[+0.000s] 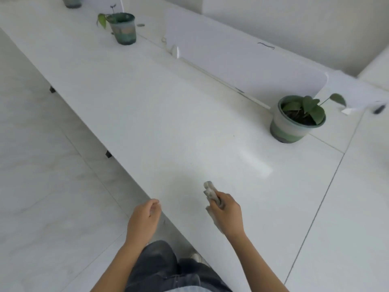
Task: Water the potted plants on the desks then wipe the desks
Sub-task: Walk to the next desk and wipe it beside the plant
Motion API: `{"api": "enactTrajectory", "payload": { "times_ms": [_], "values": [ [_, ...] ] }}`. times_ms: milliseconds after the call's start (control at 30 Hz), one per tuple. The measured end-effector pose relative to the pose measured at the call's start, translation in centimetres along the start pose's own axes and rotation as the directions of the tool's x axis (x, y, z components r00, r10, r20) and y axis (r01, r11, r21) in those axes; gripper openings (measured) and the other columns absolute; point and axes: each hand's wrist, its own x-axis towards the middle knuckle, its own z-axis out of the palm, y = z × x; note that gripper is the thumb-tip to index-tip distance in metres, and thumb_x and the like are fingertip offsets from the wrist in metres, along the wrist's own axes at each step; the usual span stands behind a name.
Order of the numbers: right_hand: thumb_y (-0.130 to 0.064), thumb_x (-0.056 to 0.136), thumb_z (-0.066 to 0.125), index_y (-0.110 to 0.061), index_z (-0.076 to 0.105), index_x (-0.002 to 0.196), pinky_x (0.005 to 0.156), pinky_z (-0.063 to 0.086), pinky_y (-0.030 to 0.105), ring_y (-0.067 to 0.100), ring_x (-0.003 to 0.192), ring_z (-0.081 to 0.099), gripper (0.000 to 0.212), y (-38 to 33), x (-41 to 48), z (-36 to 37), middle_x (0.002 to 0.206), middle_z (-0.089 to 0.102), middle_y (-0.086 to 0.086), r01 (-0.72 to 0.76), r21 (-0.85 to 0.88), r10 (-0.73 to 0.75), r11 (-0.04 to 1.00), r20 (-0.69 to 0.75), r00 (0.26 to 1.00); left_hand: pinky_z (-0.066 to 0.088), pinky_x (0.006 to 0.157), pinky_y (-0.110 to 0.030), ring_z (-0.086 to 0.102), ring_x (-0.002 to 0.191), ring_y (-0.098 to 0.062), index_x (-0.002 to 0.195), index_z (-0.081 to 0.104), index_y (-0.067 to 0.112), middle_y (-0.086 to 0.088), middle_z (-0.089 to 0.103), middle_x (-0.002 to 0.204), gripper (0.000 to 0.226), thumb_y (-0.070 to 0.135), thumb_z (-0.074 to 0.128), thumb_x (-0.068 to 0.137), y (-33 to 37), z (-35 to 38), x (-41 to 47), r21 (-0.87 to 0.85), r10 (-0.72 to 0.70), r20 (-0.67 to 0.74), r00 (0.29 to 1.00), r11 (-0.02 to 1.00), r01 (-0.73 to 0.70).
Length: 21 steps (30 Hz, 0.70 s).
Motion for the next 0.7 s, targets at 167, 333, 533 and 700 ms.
{"api": "enactTrajectory", "payload": {
  "times_ms": [167, 333, 533, 700],
  "values": [
    [-0.028, 0.088, 0.054, -0.013, 0.063, 0.077, 0.071, 0.048, 0.034, 0.025, 0.083, 0.062, 0.021, 2.9, 2.1, -4.1, 0.085, 0.064, 0.012, -0.218, 0.09, 0.234, 0.972, -0.241, 0.942, 0.04, 0.098, -0.035, 0.041, 0.126, -0.024, 0.13, 0.05, 0.009, -0.007, 0.053, 0.133, 0.037, 0.021, 0.044, 0.095, 4.0, 2.1, 6.8, 0.21, 0.162, 0.087, 0.983, 0.962, -0.177],
    [-0.018, 0.087, 0.054, -0.003, 0.061, 0.089, 0.071, 0.041, 0.034, 0.029, 0.085, 0.058, 0.017, 4.7, 3.5, -9.1, 0.09, 0.062, 0.014, -0.332, 0.188, 0.381, 0.924, -0.494, 0.781, 0.032, 0.104, -0.042, 0.028, 0.135, -0.032, 0.133, 0.045, 0.005, -0.015, 0.041, 0.144, 0.045, 0.02, 0.049, 0.091, 9.0, 5.2, 15.1, 0.414, 0.329, 0.228, 0.916, 0.819, -0.397],
    [-0.023, 0.092, 0.048, -0.003, 0.064, 0.099, 0.074, 0.034, 0.028, 0.029, 0.09, 0.054, 0.027, 4.4, 7.3, -15.0, 0.088, 0.055, 0.007, -0.337, 0.083, 0.288, 0.938, -0.727, 0.623, 0.043, 0.088, -0.058, 0.05, 0.115, -0.05, 0.115, 0.059, -0.004, -0.032, 0.054, 0.124, 0.044, 0.022, 0.051, 0.081, 12.7, 8.4, 24.2, 0.507, 0.431, 0.324, 0.842, 0.673, -0.539],
    [-0.046, 0.084, 0.038, -0.02, 0.059, 0.114, 0.089, 0.038, 0.035, 0.036, 0.106, 0.049, 0.045, 5.1, 14.6, -20.5, 0.111, 0.058, 0.013, -0.301, -0.177, 0.09, 0.937, -0.711, 0.698, 0.046, 0.087, -0.053, 0.058, 0.108, -0.044, 0.11, 0.063, 0.001, -0.027, 0.06, 0.12, 0.056, 0.035, 0.033, 0.078, 12.2, 9.2, 25.6, 0.583, 0.359, 0.415, 0.836, 0.601, -0.547]
  ]
}}
